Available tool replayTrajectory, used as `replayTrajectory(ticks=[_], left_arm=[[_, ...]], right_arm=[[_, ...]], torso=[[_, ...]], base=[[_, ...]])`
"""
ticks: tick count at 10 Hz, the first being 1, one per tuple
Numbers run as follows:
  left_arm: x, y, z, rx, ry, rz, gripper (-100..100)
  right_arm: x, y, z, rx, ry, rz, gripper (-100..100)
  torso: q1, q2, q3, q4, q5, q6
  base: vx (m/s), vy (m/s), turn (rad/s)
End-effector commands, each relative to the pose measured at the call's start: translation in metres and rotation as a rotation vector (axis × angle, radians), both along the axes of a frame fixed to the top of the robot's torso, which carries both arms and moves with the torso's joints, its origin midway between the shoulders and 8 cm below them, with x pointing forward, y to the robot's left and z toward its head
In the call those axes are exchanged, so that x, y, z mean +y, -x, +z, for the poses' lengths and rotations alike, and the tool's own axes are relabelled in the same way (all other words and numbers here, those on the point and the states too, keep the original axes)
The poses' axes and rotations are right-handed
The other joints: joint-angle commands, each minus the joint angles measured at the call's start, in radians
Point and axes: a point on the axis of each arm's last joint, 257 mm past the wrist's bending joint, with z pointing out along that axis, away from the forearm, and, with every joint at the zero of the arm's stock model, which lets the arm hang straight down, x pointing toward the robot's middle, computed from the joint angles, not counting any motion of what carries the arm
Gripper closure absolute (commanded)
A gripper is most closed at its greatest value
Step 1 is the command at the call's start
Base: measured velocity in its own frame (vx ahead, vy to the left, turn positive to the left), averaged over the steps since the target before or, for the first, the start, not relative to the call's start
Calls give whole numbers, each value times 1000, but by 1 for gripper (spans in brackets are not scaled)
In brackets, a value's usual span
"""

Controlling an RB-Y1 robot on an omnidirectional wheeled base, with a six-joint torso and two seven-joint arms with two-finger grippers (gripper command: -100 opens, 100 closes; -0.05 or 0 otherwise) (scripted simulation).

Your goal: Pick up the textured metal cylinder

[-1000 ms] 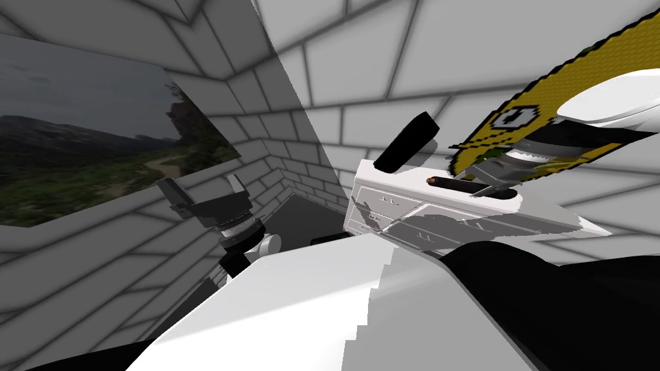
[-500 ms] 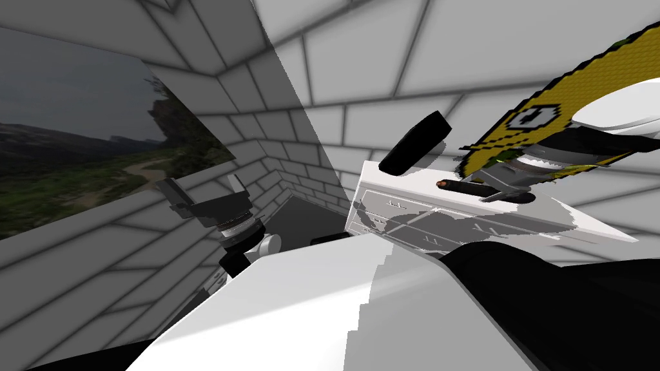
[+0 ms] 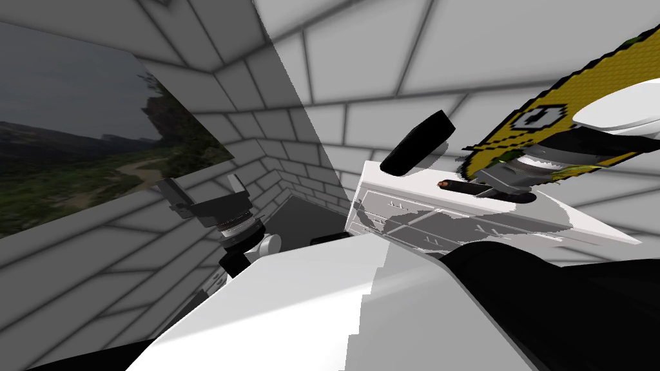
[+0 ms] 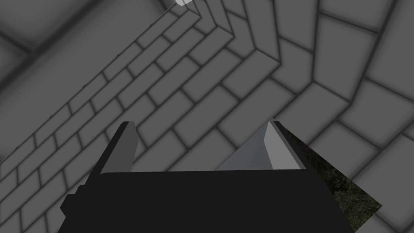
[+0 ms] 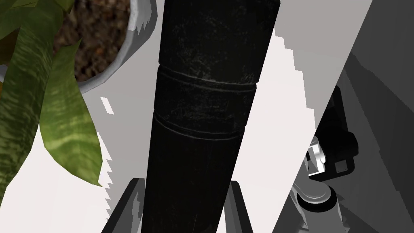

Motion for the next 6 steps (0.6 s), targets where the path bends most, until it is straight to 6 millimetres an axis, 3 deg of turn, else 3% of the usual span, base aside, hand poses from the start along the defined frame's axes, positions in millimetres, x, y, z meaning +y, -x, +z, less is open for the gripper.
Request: replayTrajectory(ticks=[1, 2, 3, 6], left_arm=[[0, 0, 0, 0, 0, 0, 0], [0, 0, 0, 0, 0, 0, 0], [0, 0, 0, 0, 0, 0, 0], [0, 0, 0, 0, 0, 0, 0]], right_arm=[[0, 0, 0, 0, 0, 0, 100], [0, 0, 0, 0, 0, 0, 0], [6, -9, 5, -1, 0, -10, 100], [16, -20, 9, -1, -1, -26, 100]], torso=[[0, 0, 0, 0, 0, 0], [0, 0, 0, 0, 0, 0], [0, 0, 0, 0, 0, 0], [-3, 3, 2, 1, 1, -3]], base=[[0, 0, 0], [0, 0, 0], [-79, -30, 93], [-103, -59, 71]])
